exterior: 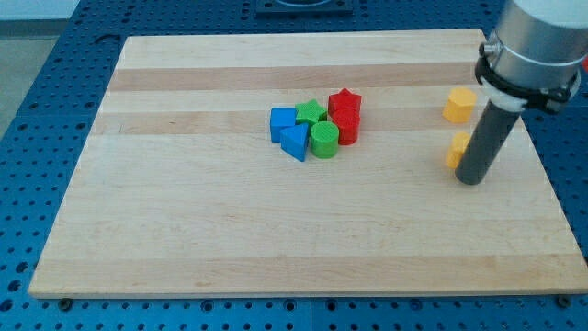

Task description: Slide yellow heart towards center right

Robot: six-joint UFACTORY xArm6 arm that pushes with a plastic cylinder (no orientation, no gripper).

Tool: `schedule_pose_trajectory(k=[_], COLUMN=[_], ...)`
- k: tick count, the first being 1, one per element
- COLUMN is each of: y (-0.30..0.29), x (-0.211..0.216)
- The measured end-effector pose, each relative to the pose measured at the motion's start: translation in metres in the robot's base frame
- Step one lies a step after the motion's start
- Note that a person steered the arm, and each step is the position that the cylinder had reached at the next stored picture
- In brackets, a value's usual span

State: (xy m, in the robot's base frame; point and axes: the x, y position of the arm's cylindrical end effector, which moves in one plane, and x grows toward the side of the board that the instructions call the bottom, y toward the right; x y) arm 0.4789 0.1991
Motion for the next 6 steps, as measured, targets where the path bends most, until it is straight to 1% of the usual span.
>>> schedule_pose_trajectory(k=[1,2,3,4,5,6], y=[0.000,-0.004,0.000,0.027,0.032,-0.003], x=[-0.003,0.009,-0.007,-0.024,-0.015,0.010])
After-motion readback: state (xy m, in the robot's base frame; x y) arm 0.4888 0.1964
